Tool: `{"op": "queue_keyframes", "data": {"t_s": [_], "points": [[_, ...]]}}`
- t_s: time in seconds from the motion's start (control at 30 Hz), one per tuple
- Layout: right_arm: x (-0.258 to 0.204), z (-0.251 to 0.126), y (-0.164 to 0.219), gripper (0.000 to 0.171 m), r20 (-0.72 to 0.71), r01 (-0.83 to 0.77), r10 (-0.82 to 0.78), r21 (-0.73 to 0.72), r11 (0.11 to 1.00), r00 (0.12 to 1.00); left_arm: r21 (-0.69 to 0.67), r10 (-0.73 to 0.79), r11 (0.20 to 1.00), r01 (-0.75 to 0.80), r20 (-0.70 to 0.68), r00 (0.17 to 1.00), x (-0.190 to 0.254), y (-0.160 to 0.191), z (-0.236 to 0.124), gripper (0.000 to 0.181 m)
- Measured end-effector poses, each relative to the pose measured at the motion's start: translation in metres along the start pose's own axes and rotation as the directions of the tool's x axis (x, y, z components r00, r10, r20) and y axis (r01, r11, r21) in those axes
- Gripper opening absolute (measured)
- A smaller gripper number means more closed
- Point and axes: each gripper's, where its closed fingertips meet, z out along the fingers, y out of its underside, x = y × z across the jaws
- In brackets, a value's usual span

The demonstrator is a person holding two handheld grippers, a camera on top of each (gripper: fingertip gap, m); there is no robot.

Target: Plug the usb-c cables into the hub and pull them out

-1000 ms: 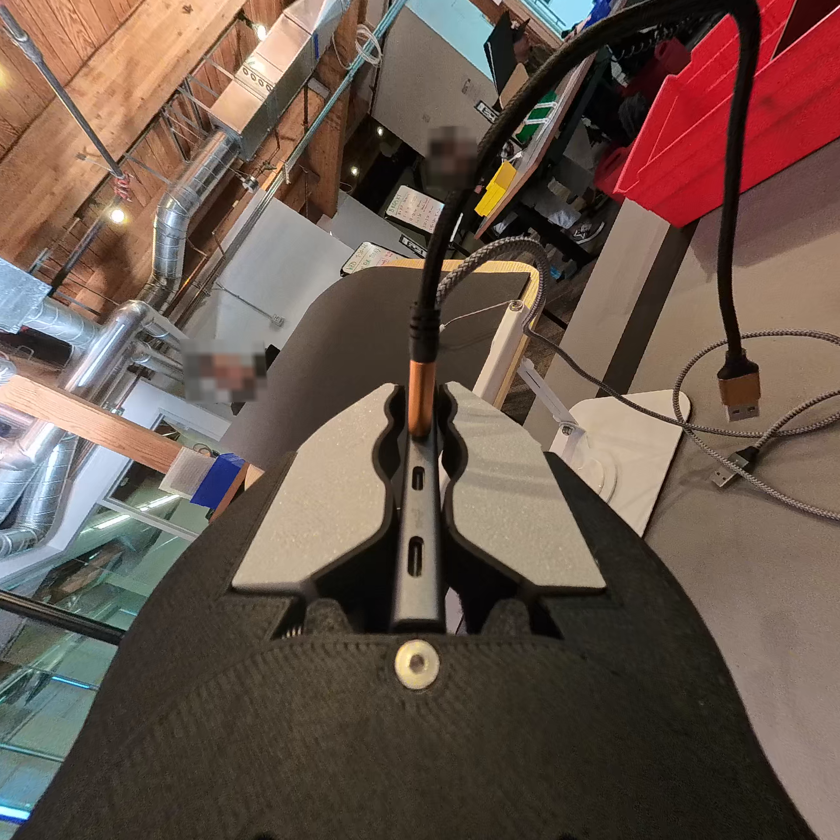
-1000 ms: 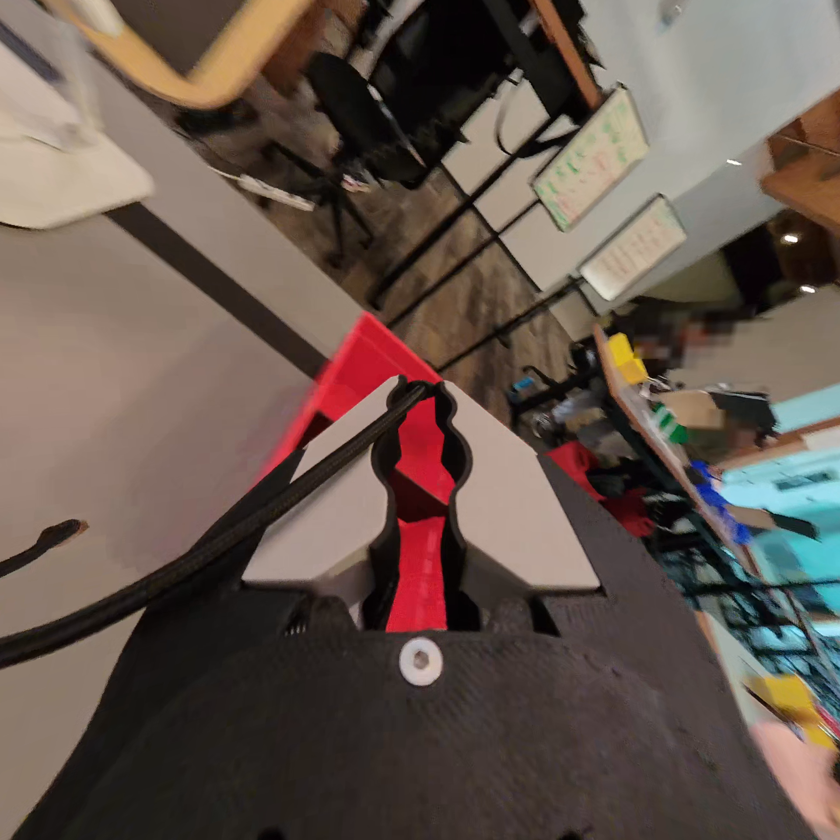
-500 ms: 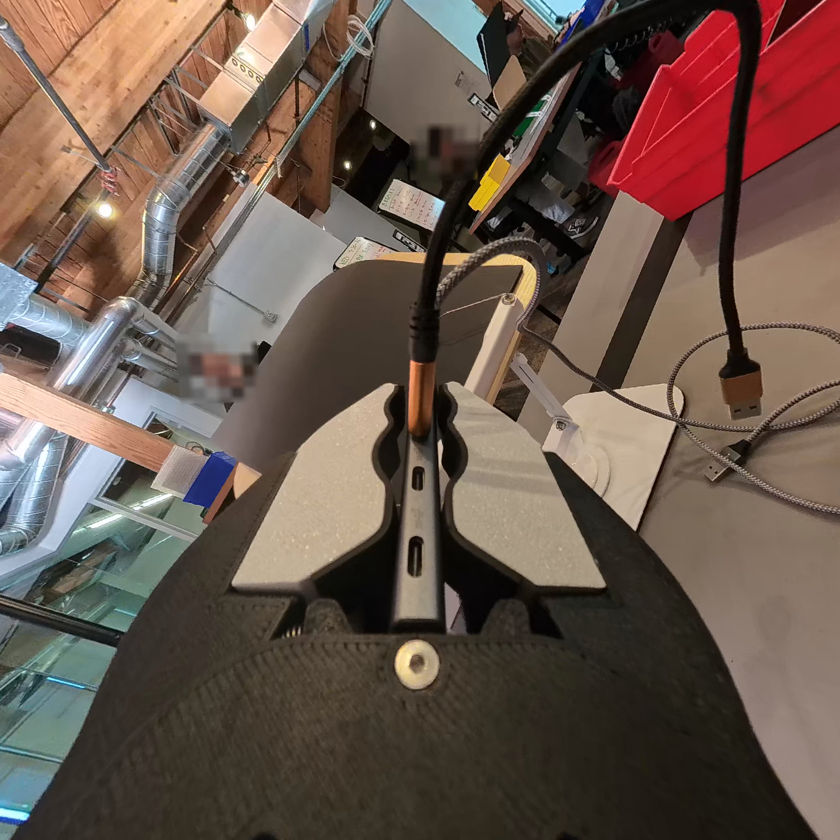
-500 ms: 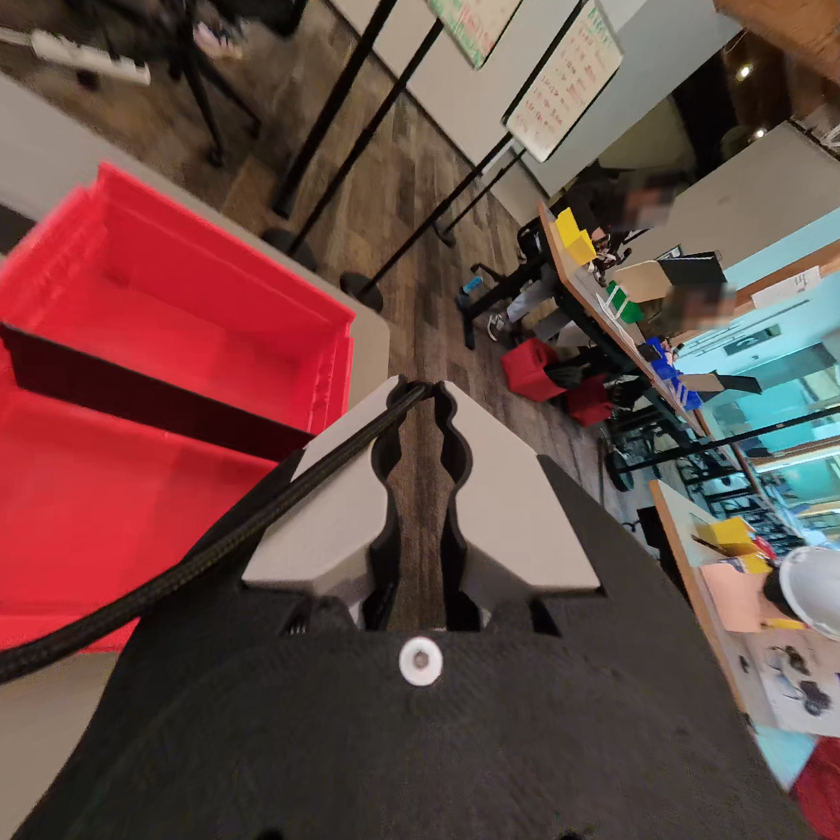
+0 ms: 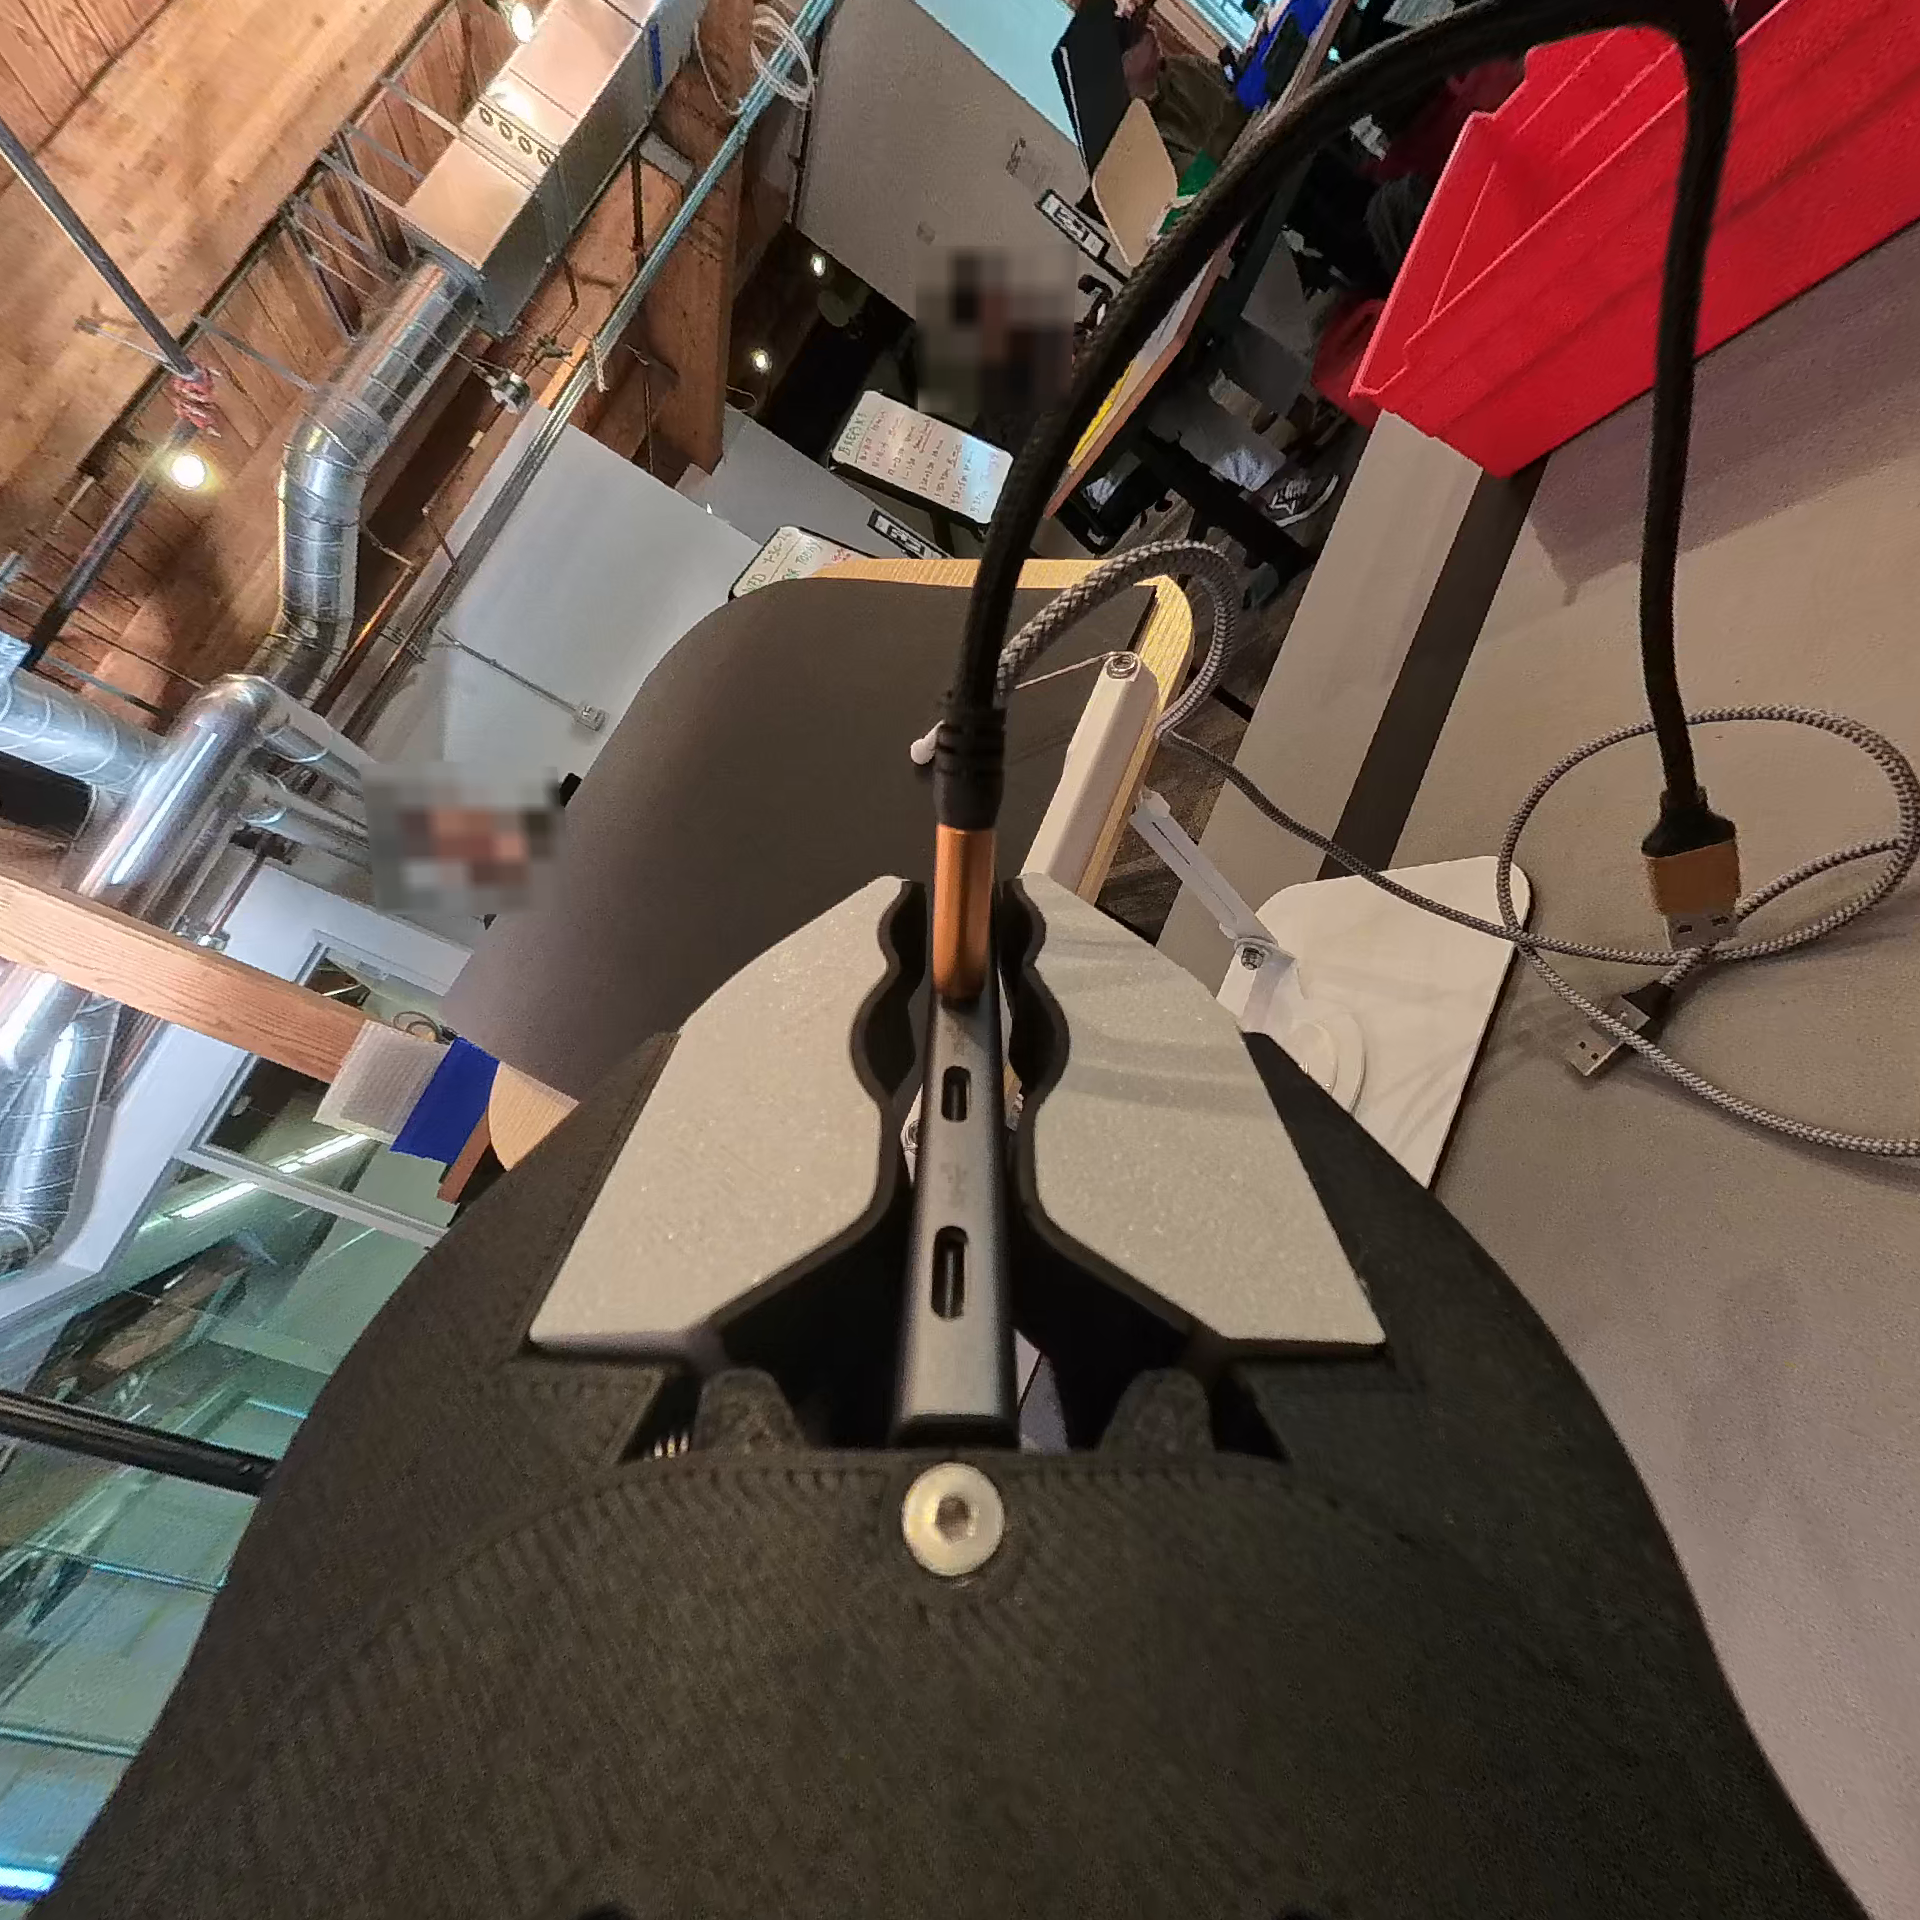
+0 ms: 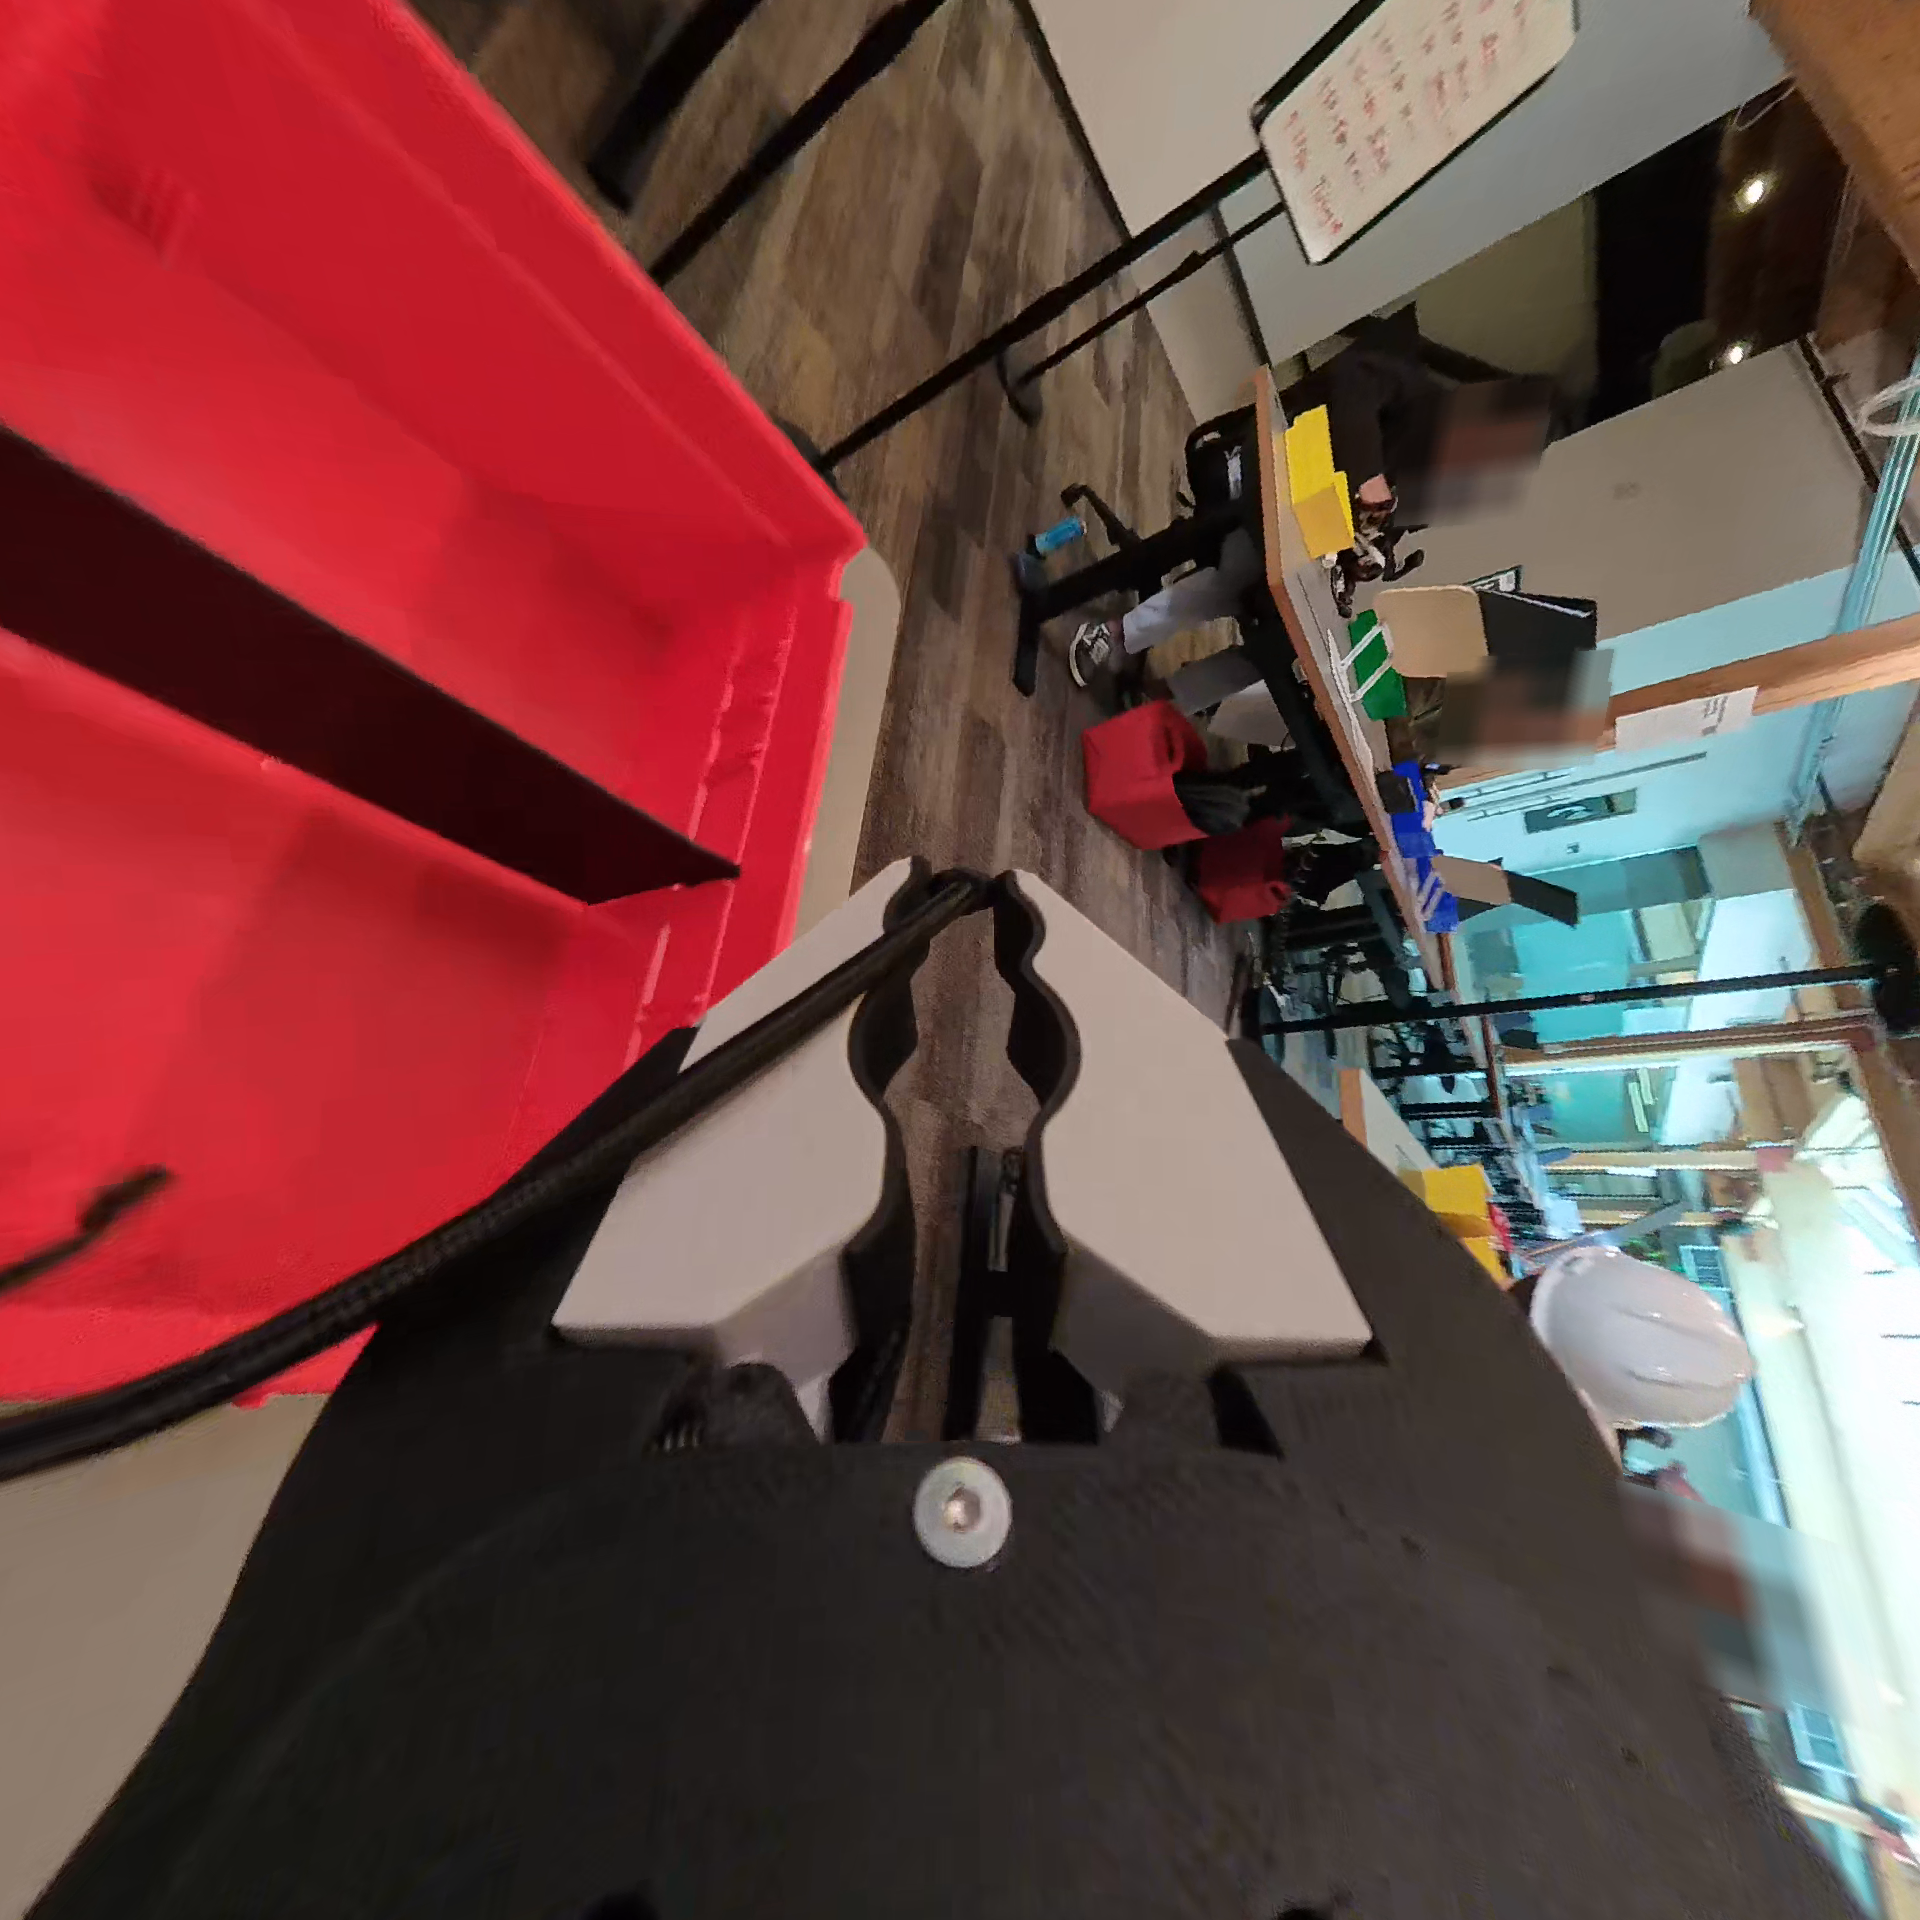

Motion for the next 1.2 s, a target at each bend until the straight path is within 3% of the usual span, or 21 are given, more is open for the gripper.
{"op": "queue_keyframes", "data": {"t_s": [0.2,0.43,0.53,0.67,0.83,0.93,1.2], "points": [[-0.056,0.021,0.014,0.01,0.049,0.19,-0.187,-0.083,0.978,0.981,-0.002,0.003,1.0,-0.003,-0.009,1.0,0.004,0.0,0.002,0.015],[-0.123,0.034,0.026,0.01,0.274,0.363,-0.318,-0.13,0.923,0.908,-0.004,0.008,1.0,-0.008,-0.026,1.0,0.009,0.001,0.004,0.015],[-0.149,0.032,0.032,0.01,0.454,0.412,-0.315,-0.13,0.902,0.833,-0.004,0.007,1.0,-0.007,-0.031,0.999,0.011,0.001,0.005,0.015],[-0.172,0.017,0.061,0.01,0.706,0.584,-0.312,-0.175,0.793,0.636,-0.007,0.01,1.0,-0.01,-0.04,0.999,0.014,0.001,0.005,0.015],[-0.179,0.01,0.08,0.01,0.842,0.704,-0.258,-0.185,0.686,0.473,-0.01,0.009,1.0,-0.009,-0.047,0.999,0.015,0.003,0.006,0.015],[-0.177,0.022,0.075,0.01,0.844,0.697,-0.251,-0.186,0.692,0.475,-0.01,0.01,1.0,-0.011,-0.047,0.999,0.015,0.003,0.006,0.015],[-0.19,0.019,0.061,0.014,0.885,0.559,-0.135,-0.156,0.814,0.445,-0.019,0.006,1.0,-0.007,-0.048,0.999,0.015,0.008,0.007,0.015]]}}
